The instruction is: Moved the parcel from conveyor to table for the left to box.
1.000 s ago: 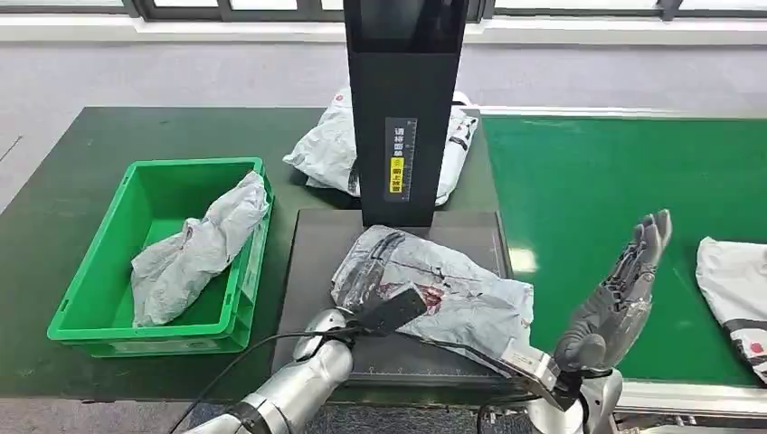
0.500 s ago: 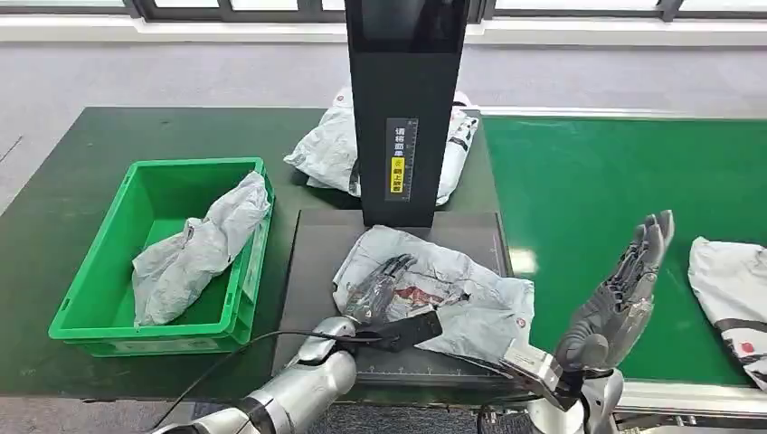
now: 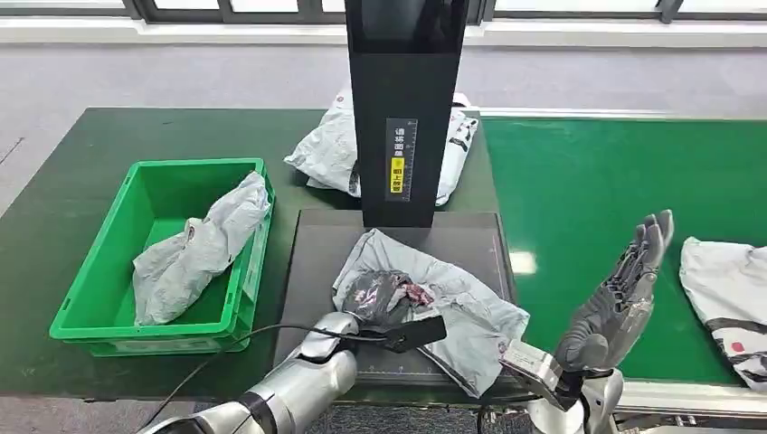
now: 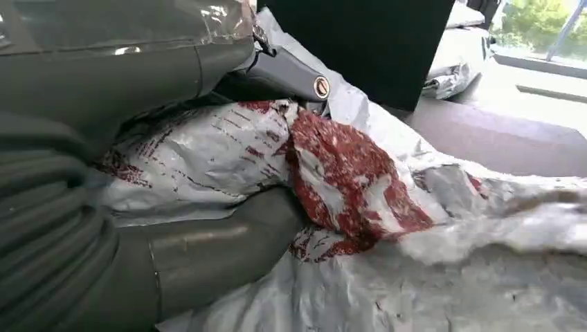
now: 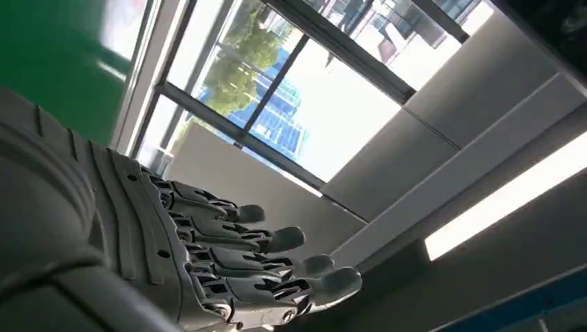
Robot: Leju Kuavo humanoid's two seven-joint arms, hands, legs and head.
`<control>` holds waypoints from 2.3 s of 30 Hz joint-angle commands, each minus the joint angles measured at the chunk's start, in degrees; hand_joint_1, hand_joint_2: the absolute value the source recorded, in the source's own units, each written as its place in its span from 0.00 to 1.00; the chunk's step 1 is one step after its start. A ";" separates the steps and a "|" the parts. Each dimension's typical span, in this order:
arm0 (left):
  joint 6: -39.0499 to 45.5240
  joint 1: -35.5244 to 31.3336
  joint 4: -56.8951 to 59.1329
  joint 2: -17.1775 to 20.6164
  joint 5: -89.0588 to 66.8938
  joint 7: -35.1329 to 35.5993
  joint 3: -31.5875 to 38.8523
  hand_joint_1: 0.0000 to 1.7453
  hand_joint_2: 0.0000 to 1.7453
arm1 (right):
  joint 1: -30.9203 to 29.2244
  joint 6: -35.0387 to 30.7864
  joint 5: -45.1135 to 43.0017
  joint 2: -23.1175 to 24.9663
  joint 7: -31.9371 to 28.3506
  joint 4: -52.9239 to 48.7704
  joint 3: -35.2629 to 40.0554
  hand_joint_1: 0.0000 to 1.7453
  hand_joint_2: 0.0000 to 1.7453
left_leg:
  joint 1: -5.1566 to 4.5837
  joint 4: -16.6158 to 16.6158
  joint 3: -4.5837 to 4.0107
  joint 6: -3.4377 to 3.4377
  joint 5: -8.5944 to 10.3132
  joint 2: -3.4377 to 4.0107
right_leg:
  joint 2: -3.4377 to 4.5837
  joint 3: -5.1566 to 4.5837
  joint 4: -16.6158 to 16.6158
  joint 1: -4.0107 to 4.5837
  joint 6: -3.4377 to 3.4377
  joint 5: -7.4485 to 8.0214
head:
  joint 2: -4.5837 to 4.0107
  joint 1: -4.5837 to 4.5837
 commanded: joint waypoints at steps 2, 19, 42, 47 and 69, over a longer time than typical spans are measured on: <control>6.23 -0.39 3.33 2.00 -7.13 6.10 -3.05 1.00 1.00 | -2.20 0.04 0.11 3.13 0.30 2.65 -0.36 0.00 0.00 | 0.03 -0.10 0.09 -0.04 0.01 0.26 | 0.23 -0.01 -0.08 0.04 -0.08 0.08 | 0.00 0.00; 15.92 7.39 -59.26 18.28 -41.09 30.28 -1.38 1.00 1.00 | -0.58 0.04 0.30 3.13 0.30 0.96 -2.77 0.00 0.00 | 0.08 -0.03 -0.05 -0.10 -0.07 0.59 | 0.62 -0.30 0.00 0.09 -0.14 0.11 | -0.02 0.04; 15.92 12.62 -57.27 0.46 -30.72 -10.68 57.27 1.00 1.00 | -0.46 0.04 1.22 3.13 0.30 5.53 -6.50 0.00 0.00 | 0.04 -0.23 0.11 -0.10 0.00 0.42 | 0.42 -0.12 -0.17 0.05 -0.13 0.07 | 0.00 0.02; 15.92 7.73 -48.45 0.46 -29.98 -18.84 74.84 1.00 1.00 | -0.53 0.04 1.31 3.13 0.30 6.11 -7.07 0.00 0.00 | 0.06 -0.31 0.24 -0.15 0.03 0.51 | 0.52 -0.05 -0.21 0.07 -0.17 0.10 | 0.00 0.02; 15.92 7.92 -46.17 0.46 -33.49 -14.45 74.96 0.00 1.00 | -0.42 0.04 2.21 3.13 0.30 7.81 -6.61 0.00 0.00 | 0.08 -0.09 -0.06 -0.15 0.00 0.22 | 0.28 -0.23 -0.06 0.10 -0.13 -0.01 | 0.00 0.00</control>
